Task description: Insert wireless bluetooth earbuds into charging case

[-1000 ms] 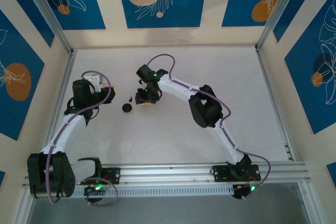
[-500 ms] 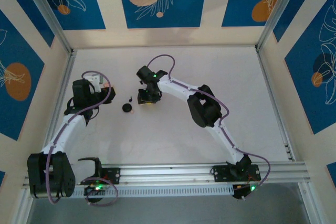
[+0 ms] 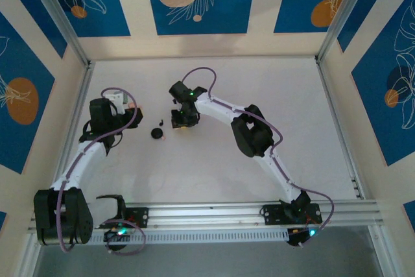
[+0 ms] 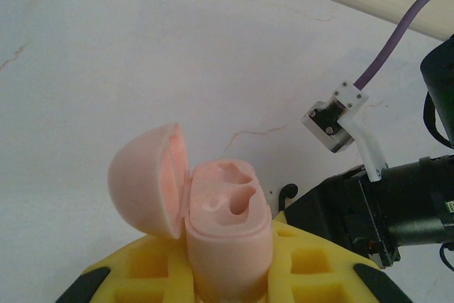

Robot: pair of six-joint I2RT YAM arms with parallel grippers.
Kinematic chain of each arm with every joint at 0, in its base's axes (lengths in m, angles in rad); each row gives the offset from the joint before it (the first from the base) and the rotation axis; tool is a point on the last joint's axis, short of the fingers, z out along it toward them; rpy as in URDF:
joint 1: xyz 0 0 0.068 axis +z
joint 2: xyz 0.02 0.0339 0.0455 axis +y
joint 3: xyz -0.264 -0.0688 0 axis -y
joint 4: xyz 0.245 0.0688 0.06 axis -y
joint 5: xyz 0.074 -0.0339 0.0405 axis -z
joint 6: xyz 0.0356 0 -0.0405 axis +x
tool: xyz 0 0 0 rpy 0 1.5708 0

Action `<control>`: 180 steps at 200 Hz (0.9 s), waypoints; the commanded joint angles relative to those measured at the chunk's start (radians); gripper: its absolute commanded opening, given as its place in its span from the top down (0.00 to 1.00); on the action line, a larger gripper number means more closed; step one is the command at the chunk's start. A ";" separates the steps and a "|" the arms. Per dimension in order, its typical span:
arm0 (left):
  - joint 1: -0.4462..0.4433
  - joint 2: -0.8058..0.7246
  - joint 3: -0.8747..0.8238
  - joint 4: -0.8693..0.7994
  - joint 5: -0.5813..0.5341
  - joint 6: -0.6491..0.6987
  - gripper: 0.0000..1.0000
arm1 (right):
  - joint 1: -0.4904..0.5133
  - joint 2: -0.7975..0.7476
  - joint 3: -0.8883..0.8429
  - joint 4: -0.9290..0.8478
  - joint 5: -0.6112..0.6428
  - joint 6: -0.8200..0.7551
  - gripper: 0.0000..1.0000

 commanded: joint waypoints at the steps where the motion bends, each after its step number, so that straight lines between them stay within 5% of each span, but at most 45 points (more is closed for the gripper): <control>1: 0.014 0.001 0.033 -0.018 0.014 0.004 0.81 | 0.000 0.017 -0.028 0.016 0.011 -0.023 0.76; 105: 0.014 -0.019 0.047 -0.059 0.019 0.014 0.82 | -0.029 -0.248 -0.374 0.083 -0.023 -0.145 0.80; 180: 0.012 -0.022 0.048 -0.067 0.035 0.022 0.83 | -0.095 -0.400 -0.588 -0.062 -0.097 -0.566 0.79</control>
